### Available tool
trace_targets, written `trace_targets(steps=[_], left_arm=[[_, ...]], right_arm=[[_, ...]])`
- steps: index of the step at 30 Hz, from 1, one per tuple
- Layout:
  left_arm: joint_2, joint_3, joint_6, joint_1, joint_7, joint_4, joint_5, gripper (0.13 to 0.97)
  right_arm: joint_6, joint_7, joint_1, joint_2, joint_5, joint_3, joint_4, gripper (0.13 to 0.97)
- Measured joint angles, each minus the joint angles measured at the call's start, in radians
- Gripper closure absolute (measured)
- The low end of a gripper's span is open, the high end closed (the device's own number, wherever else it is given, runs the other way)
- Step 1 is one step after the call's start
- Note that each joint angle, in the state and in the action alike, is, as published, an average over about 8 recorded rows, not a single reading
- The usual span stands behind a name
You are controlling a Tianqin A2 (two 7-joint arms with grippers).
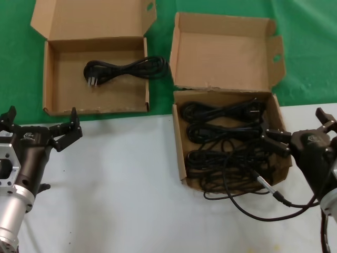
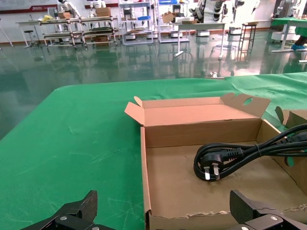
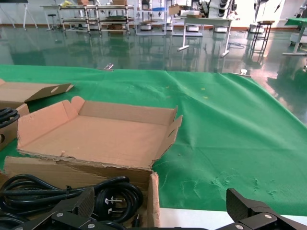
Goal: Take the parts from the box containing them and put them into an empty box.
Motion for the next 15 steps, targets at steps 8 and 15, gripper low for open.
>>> trace_targets(steps=[8, 15], left_arm=[[0.0, 0.0, 0.0, 0.0, 0.0, 0.0, 0.0, 0.132], [0.0, 0.0, 0.0, 0.0, 0.0, 0.0, 0.0, 0.132]], right_arm=[[0.0, 0.0, 0.0, 0.0, 0.0, 0.0, 0.0, 0.129], [0.0, 0.0, 0.0, 0.0, 0.0, 0.0, 0.0, 0.129]])
